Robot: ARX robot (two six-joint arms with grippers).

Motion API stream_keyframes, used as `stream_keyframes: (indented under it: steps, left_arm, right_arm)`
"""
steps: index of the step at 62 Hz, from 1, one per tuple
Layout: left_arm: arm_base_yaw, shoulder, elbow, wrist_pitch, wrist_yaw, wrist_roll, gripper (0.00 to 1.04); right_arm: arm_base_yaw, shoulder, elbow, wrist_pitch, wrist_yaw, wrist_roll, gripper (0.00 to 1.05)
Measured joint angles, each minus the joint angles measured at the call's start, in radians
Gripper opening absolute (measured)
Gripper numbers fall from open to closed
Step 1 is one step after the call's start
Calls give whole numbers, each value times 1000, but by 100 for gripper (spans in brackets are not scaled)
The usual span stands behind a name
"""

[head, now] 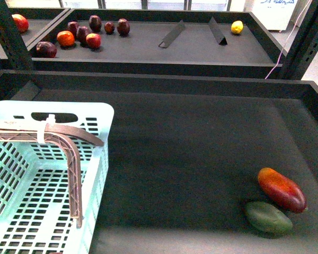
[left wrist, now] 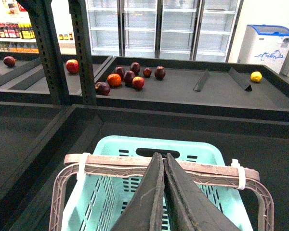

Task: Pick apple with right arm and hold basket with left

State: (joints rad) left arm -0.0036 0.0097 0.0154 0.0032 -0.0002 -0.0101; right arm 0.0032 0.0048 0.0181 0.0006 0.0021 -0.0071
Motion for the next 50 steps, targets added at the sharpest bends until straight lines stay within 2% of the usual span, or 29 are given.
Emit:
stream_keyframes:
  steps: [21, 50]
  left_arm:
    - [0, -3, 0, -2, 0, 0, 3]
    - [0, -3, 0, -2, 0, 0, 91]
  right_arm:
    - [0, 0, 0, 0, 0, 0, 96]
    - [0, 0, 0, 0, 0, 0, 96]
